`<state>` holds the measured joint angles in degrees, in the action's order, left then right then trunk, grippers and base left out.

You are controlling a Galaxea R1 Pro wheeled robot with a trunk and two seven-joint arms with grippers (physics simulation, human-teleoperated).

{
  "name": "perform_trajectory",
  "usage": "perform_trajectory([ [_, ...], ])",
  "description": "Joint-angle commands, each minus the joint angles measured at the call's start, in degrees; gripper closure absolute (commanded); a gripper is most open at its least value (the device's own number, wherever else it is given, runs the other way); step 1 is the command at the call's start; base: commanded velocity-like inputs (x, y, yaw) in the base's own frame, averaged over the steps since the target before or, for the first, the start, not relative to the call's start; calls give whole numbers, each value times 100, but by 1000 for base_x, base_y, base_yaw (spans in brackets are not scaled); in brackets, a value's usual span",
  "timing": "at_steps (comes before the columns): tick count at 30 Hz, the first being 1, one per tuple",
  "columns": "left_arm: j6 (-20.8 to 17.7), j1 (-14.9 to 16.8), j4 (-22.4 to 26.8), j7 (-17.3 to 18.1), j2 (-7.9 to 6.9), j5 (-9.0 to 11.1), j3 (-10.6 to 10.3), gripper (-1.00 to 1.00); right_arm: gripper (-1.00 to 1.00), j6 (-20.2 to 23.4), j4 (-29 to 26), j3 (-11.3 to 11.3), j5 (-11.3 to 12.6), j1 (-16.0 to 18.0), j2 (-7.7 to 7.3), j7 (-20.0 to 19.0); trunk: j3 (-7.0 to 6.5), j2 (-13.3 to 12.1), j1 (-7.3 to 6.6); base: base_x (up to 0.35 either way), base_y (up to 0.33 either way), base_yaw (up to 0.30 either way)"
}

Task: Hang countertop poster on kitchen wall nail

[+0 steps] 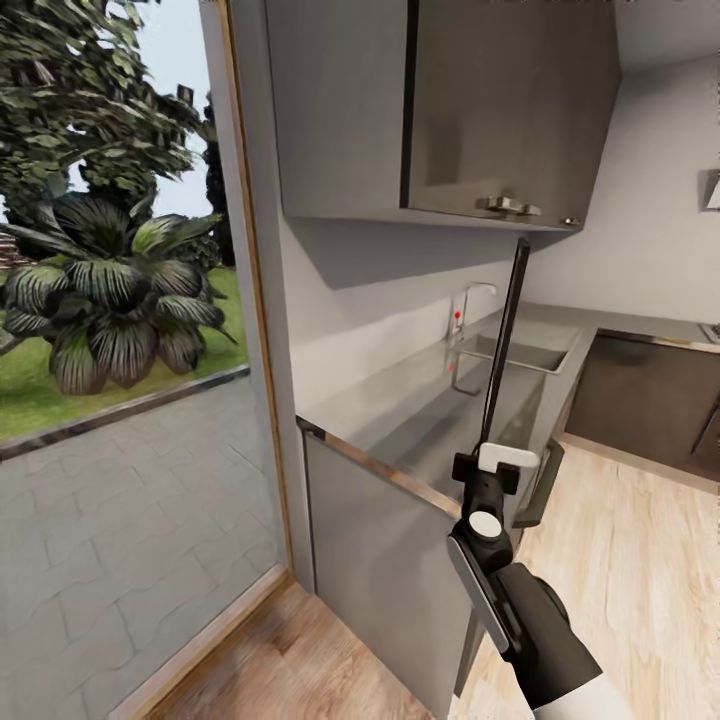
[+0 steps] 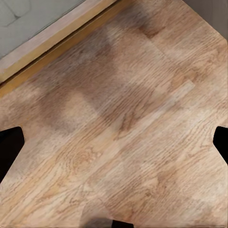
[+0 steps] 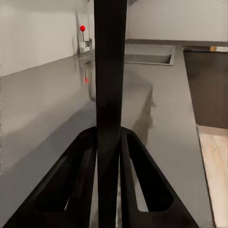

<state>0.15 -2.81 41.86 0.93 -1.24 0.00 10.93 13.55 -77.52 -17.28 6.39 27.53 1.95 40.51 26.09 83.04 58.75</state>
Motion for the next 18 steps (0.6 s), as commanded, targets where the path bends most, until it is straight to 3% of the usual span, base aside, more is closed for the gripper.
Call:
perform_trajectory([
  [1, 2, -2, 8, 10, 1, 0, 14, -100, 100, 25, -7, -12, 29, 6, -2, 36, 5, 3, -2, -251, 0, 0],
  [18, 2, -1, 9, 13, 1, 0, 41, -100, 100, 16, -9, -12, 29, -2, -2, 35, 5, 3, -2, -309, 0, 0],
])
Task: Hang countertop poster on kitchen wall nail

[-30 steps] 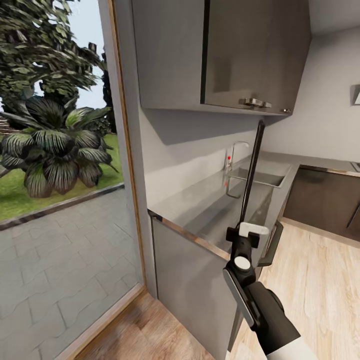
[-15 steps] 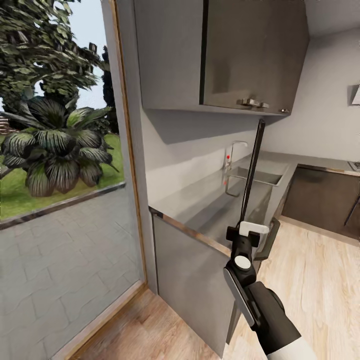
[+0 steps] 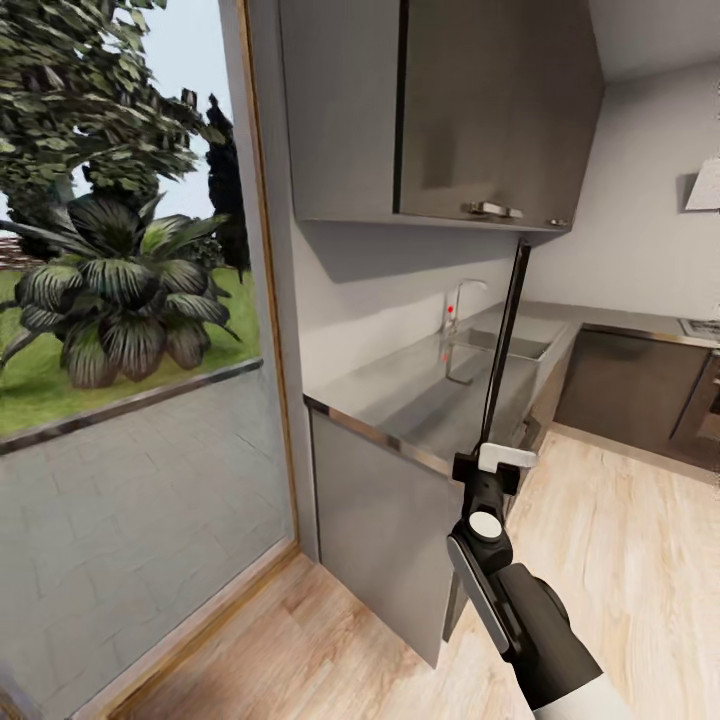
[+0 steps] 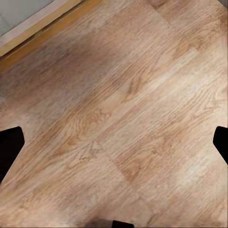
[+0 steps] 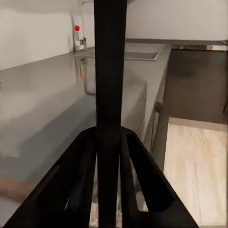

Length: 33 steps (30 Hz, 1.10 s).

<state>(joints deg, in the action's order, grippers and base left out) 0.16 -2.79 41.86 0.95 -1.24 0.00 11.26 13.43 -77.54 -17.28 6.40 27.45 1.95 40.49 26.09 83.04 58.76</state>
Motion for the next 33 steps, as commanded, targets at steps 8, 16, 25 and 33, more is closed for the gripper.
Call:
perform_trajectory([
  [8, 2, -3, 6, 13, 1, 0, 7, -100, 100, 21, -10, -12, 28, 6, -2, 37, 5, 3, -3, -320, 0, 0],
  [16, 2, -2, 6, 16, 5, 0, 7, -100, 100, 19, -14, -12, 28, 6, -2, 37, 5, 3, -3, -320, 0, 0],
  [25, 2, -3, 6, 15, 3, 0, 7, -100, 100, 19, -13, -12, 28, 6, -2, 32, 5, 3, -3, -320, 0, 0],
  [33, 2, -2, 6, 18, 8, 0, 7, -100, 100, 19, -13, -12, 28, 6, -11, 29, 5, 3, -3, -320, 0, 0],
])
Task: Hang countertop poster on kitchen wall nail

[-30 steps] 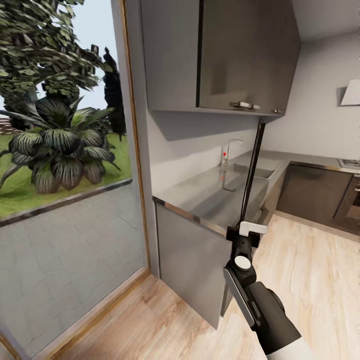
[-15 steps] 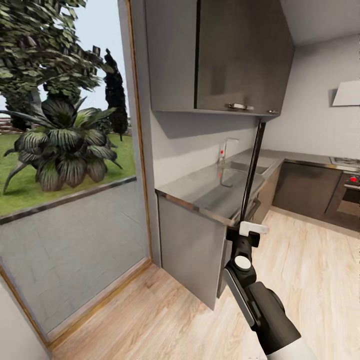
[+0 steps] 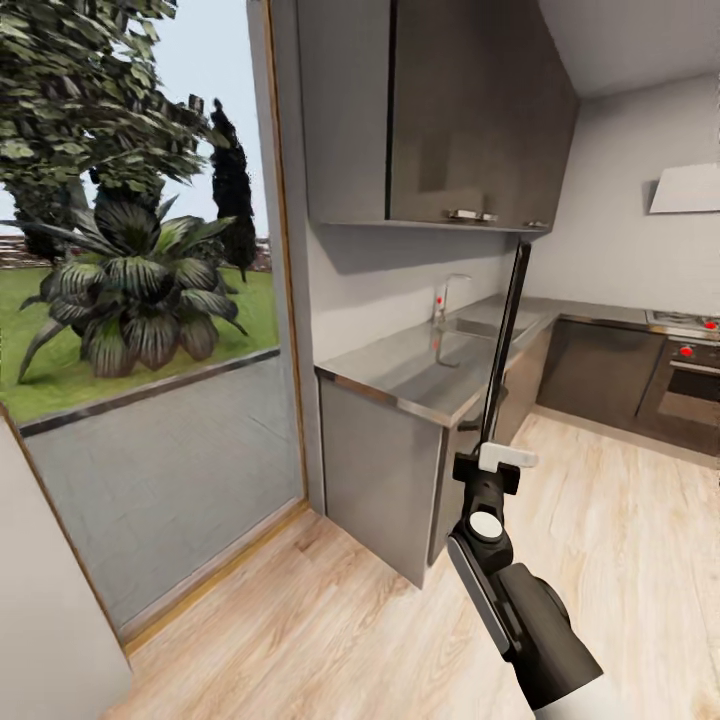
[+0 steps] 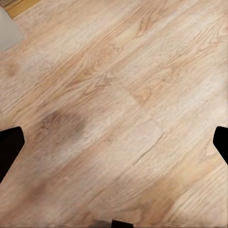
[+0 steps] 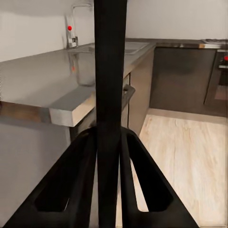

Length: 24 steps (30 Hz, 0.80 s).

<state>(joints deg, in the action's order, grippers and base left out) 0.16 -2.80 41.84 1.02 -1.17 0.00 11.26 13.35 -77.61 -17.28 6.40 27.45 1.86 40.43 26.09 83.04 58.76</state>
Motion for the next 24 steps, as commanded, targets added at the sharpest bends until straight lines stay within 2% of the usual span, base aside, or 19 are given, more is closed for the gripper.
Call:
perform_trajectory([
  [1, 2, -2, 8, 11, 2, 0, 8, -100, 100, 28, -7, -12, 28, 6, -3, 34, 5, 3, -3, -320, 0, 0],
  [6, 2, -2, 8, 14, -4, 3, 8, -100, 100, 18, -1, -1, 28, -14, -44, 23, 5, 3, -3, -301, 0, 0],
  [9, -1, -2, 8, 19, -5, 7, 8, -100, 100, -152, 0, 4, 22, -301, -155, 4, 5, 3, -3, -78, 0, 0],
  [11, -4, -2, 4, 20, -3, 12, 8, -100, 100, -493, 0, 6, 21, -530, -235, 8, 5, 3, -3, -34, 0, 0],
  [12, -4, -2, 2, 20, -5, 15, 8, -100, 100, -749, 0, 6, 20, -756, -338, 13, 5, 3, -3, -15, 0, 0],
  [15, -1, -2, -4, 20, 0, 16, 6, -100, 100, -942, 0, 9, 20, -1080, -437, 9, 5, 3, -3, -9, 0, 0],
  [20, -2, -2, -9, 21, 2, 17, 1, -100, 100, -1276, 7, 20, 0, -1520, -507, 3, 5, 3, -3, -3, 0, 0],
  [22, -1, -2, -9, 21, 2, 17, -1, -100, 100, -1660, 47, 26, -16, -2034, -674, -91, 5, 3, -3, 0, 0, 0],
  [23, -3, -2, -9, 21, 1, 17, -1, -100, 100, -1722, 59, 25, -13, -2106, -723, -143, 5, 3, -3, 0, 0, 0],
  [24, -1, -3, -9, 22, 2, 17, -1, -100, 100, -1859, 94, 24, -4, -2255, -839, -304, 5, 3, -3, 0, 0, 0],
])
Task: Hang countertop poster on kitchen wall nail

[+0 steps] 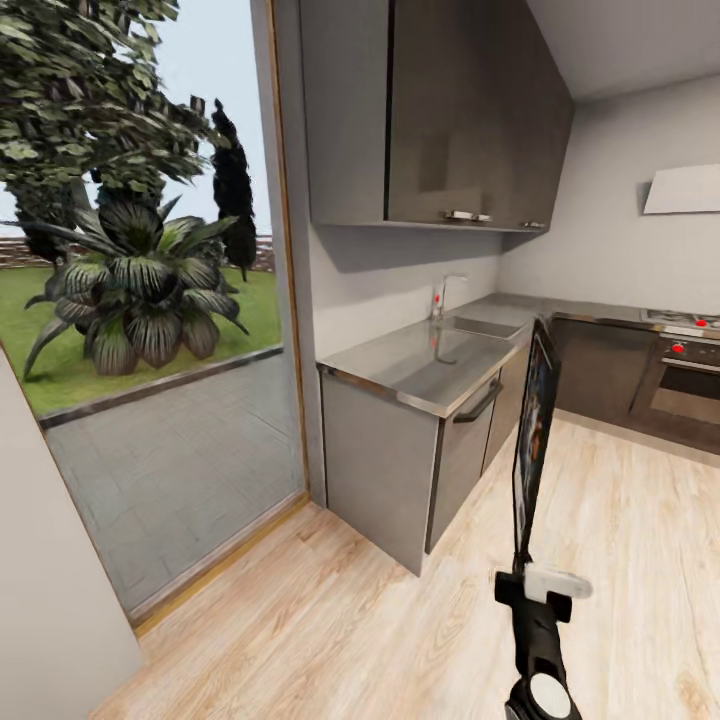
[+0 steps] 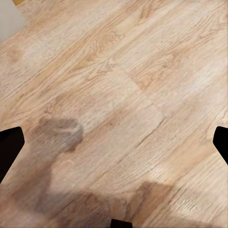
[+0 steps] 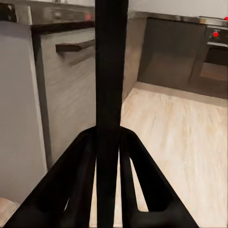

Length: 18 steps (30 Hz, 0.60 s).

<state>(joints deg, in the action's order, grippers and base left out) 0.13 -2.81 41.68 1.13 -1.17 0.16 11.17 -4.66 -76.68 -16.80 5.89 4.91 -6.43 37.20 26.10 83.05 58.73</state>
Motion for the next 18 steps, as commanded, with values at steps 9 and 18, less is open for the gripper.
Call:
perform_trajectory([
  [9, -2, -1, -1, 764, -5, -12, 14, -100, 100, -1932, 2409, 140, 124, -588, -604, -2076, 4, 3, 0, 0, 0, 0],
  [18, 3, -2, -3, 995, -6, -16, 15, -100, 100, -2256, 4018, 1383, 670, -607, -636, -4635, 4, 3, 0, 0, 0, 0],
])
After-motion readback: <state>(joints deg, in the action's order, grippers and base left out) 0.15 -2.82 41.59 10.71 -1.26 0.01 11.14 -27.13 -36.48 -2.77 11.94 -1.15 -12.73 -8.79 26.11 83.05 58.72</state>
